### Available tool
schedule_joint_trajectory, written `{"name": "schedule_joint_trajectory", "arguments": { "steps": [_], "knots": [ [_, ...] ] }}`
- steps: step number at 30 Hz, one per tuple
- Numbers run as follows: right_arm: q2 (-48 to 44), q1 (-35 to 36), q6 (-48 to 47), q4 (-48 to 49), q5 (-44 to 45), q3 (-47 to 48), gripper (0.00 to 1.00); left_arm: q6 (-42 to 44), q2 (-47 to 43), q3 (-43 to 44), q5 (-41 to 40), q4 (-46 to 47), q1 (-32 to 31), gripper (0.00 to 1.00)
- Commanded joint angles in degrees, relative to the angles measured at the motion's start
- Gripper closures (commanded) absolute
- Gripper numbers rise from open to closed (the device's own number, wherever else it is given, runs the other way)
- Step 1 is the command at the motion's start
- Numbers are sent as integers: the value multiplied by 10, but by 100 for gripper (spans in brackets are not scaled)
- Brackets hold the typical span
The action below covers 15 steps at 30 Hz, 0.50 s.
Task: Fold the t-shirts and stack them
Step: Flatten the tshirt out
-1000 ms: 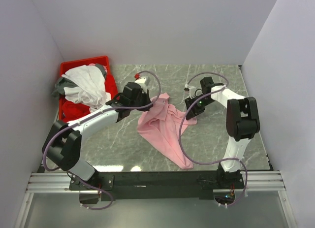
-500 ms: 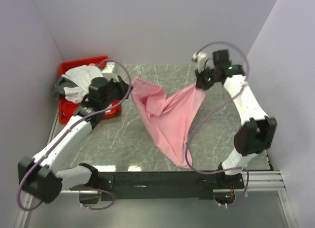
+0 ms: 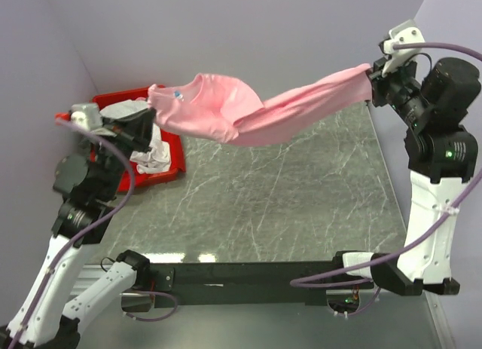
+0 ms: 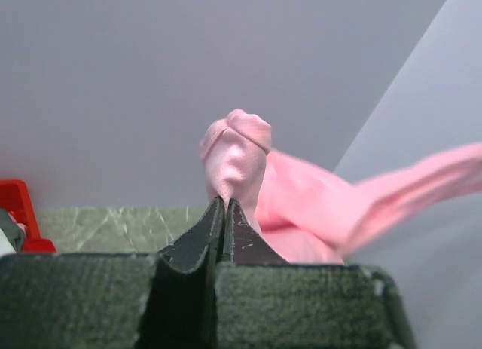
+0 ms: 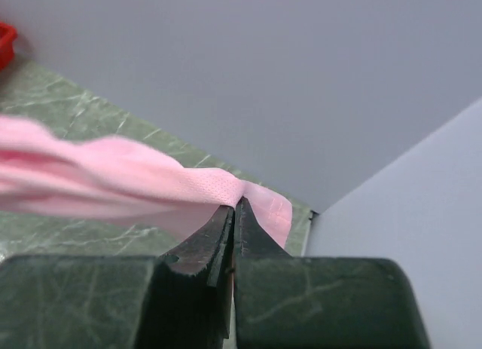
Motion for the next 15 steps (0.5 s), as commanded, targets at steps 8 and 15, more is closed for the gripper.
{"name": "schedule_joint_trajectory", "arguments": {
  "steps": [8,15],
  "knots": [
    [-71,-91,27,56,-2,-36,100,-58,-102,-90,-95,9,3,99],
    [1,-91,68,40,-64,-32,100,-116,8,-100,-14,90,3,99]
  ]
}}
